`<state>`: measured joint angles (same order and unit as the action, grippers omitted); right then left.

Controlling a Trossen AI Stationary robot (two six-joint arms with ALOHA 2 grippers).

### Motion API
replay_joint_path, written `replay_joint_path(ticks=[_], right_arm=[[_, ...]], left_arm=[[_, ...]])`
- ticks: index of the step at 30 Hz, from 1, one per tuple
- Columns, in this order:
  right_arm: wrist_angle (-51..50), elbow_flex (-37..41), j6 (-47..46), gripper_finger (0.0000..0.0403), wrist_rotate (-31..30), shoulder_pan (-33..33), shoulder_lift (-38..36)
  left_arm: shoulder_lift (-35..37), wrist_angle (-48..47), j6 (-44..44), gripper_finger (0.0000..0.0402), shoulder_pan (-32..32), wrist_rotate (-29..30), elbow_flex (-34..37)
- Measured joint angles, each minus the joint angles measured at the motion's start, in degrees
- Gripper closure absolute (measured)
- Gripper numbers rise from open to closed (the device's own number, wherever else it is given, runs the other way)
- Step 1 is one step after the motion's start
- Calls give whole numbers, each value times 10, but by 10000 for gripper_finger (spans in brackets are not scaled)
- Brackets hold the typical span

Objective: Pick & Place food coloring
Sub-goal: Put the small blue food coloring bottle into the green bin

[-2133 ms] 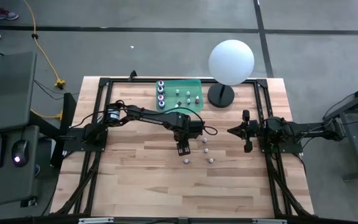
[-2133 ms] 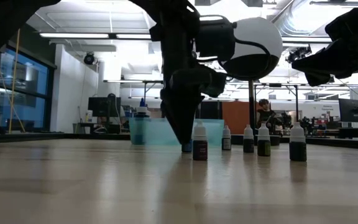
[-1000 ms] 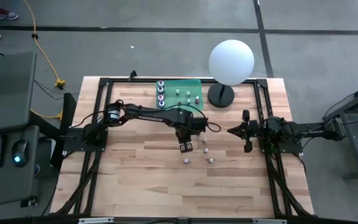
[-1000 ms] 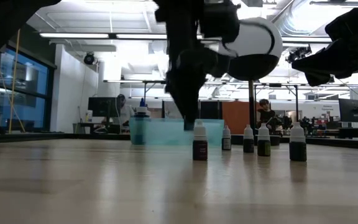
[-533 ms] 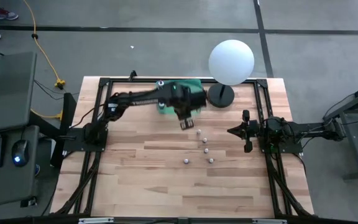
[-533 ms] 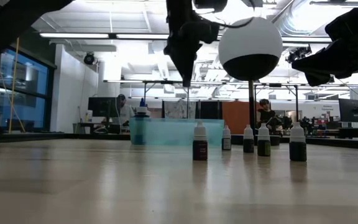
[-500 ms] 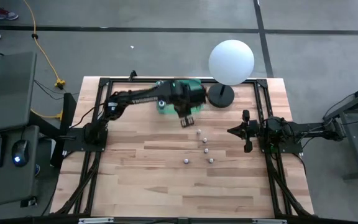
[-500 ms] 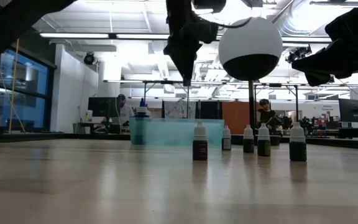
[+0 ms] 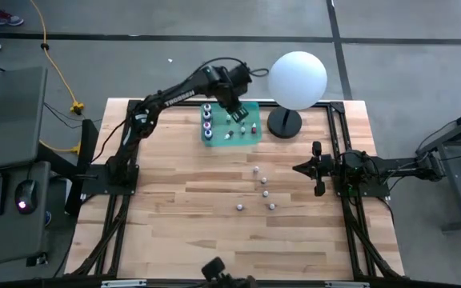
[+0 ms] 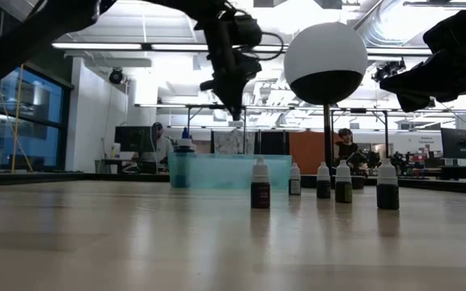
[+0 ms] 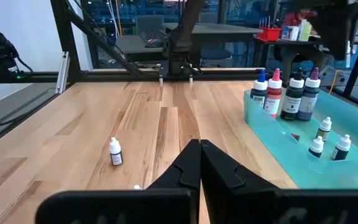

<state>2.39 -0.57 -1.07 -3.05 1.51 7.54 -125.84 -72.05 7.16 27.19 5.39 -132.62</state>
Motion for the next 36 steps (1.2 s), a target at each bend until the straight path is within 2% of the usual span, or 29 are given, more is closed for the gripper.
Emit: replay_joint_path(ticks=[12,23,32,36], right_arm=[[0,0,0,402,0,0,0],[0,0,0,402,0,0,0],[0,0,0,402,0,0,0],[0,0,0,402,0,0,0]], left_arm=[[-80,-4,23,334,33,7,1],[-117,26,63,334,45,85,0],[-118,80,67,334,69,-17,0],[-126,77,52,334,62,-33,0]])
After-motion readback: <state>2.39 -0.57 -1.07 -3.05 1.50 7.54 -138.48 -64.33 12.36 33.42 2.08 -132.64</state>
